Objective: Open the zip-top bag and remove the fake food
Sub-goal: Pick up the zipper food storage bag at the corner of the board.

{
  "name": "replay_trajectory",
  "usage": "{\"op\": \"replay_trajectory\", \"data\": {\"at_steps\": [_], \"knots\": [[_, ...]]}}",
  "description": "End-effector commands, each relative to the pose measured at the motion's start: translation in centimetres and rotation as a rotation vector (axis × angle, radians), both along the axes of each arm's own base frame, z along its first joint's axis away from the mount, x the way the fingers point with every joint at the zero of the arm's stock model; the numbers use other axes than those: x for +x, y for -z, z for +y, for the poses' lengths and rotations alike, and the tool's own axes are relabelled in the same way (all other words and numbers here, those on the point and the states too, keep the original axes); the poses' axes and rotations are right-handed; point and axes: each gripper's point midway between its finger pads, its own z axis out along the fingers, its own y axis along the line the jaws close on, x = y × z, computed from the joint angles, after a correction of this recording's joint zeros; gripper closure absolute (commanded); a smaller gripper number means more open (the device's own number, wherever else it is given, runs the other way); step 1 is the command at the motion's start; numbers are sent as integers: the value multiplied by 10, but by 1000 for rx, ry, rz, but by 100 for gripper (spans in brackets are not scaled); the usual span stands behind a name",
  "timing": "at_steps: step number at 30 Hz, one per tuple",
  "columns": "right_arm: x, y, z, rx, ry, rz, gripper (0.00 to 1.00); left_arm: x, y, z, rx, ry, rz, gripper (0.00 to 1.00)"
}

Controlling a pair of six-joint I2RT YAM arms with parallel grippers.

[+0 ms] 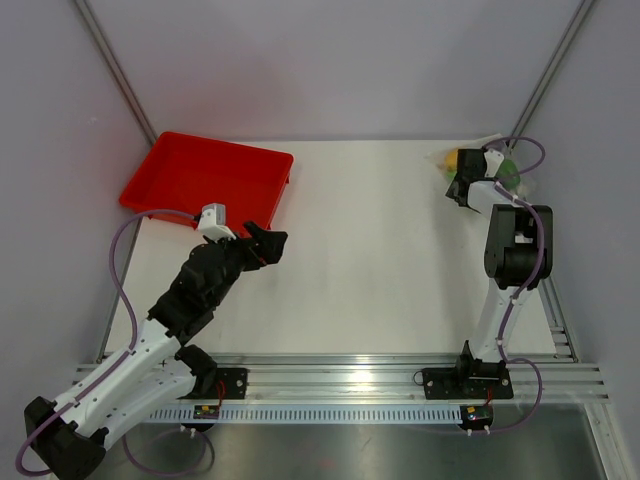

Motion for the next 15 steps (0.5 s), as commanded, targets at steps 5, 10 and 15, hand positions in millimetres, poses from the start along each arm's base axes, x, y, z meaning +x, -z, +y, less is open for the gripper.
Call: {"op": "replay_trajectory", "data": {"at_steps": [5, 10, 15], "knots": [[20, -11, -5, -27, -6, -52, 53, 4, -20, -6, -45, 18, -48, 1], [20, -16, -4, -28, -14, -79, 98, 3, -20, -6, -46, 17, -49, 1], [20, -25, 5, -6, -69, -103, 100, 3, -21, -6, -47, 17, -51, 1]]}}
